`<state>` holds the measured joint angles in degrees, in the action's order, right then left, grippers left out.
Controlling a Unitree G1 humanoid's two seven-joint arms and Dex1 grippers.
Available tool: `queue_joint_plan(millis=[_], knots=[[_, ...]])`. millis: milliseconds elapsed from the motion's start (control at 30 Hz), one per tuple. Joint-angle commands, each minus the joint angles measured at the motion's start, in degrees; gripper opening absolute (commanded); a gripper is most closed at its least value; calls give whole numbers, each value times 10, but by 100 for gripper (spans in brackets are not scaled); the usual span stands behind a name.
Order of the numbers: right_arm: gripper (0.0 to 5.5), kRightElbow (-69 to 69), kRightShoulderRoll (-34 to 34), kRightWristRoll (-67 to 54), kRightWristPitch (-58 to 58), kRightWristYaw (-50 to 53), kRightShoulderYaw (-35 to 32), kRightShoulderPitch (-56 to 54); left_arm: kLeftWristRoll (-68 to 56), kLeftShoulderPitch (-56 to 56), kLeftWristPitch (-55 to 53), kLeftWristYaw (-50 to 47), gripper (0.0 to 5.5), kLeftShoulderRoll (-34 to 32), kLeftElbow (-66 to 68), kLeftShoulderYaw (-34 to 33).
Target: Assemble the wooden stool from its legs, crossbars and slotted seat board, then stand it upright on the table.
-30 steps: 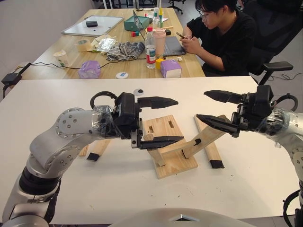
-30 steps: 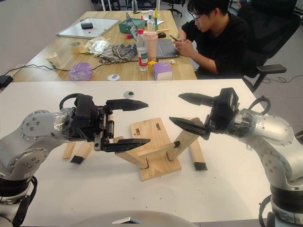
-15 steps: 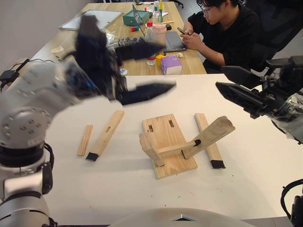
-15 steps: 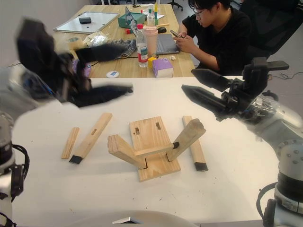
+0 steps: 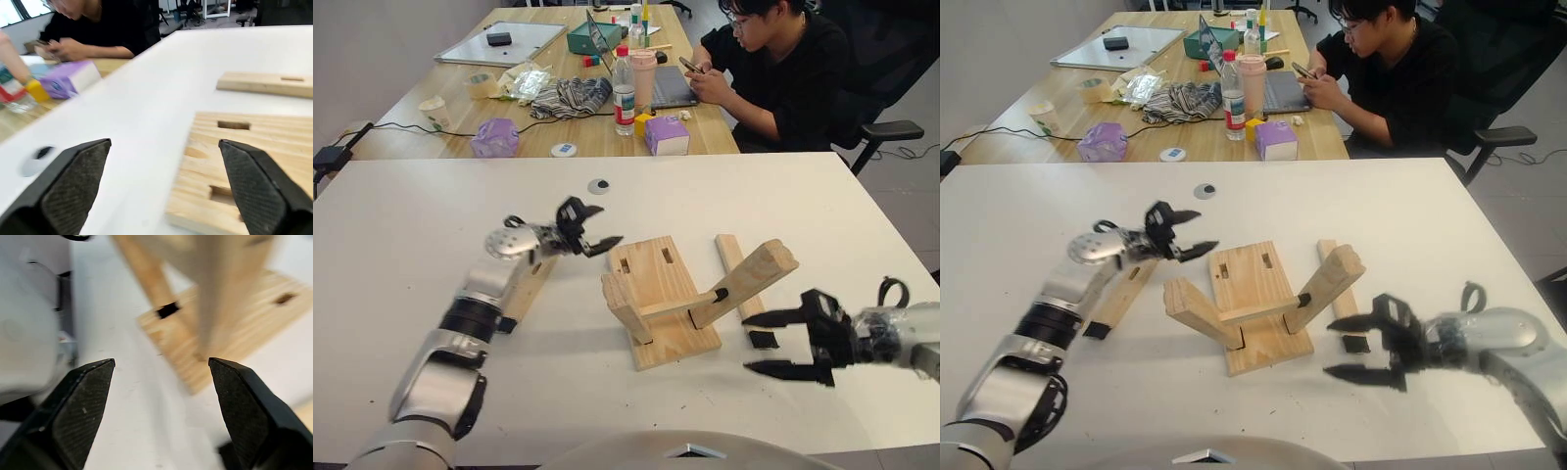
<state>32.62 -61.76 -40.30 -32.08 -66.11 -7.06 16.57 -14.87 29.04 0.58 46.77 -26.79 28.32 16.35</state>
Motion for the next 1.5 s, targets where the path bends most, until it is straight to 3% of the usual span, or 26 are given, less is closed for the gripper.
queue_joint_plan(millis=[33, 333, 467, 633, 700, 800, 900, 967, 1100, 1233, 1500], knots=[[354, 10, -11, 58, 1, -5, 67, 7, 61, 35, 86, -11, 406, 40, 116, 2], [354, -102, 159, 166, -19, 90, 249, -109, 198, 58, 231, -45, 406, 69, 299, 37], [354, -158, 213, 214, -10, 166, 243, -136, 254, 51, 267, -21, 406, 28, 334, 67], [354, -254, 300, 265, 57, 292, 186, -199, 283, -17, 267, 71, 406, -55, 338, 101], [354, -282, 338, 271, 88, 337, 163, -221, 242, -63, 258, 152, 406, -81, 284, 96], [354, -295, 387, 264, 124, 369, 147, -236, 85, -155, 149, 262, 406, -128, 36, 89], [354, -331, 424, 267, 150, 385, 146, -262, -100, -182, -40, 264, 406, -166, -223, 70], [354, -352, 438, 271, 165, 393, 140, -277, -190, -177, -138, 250, 406, -173, -325, 43], [354, -321, 390, 271, 167, 382, 106, -257, -241, -142, -217, 229, 406, -198, -351, -51], [354, -213, 293, 261, 140, 308, 76, -167, -217, -102, -234, 230, 406, -234, -303, -115], [354, -11, 109, 68, 6, 53, 42, -24, 37, -12, 21, 23, 406, -86, -10, -80]])
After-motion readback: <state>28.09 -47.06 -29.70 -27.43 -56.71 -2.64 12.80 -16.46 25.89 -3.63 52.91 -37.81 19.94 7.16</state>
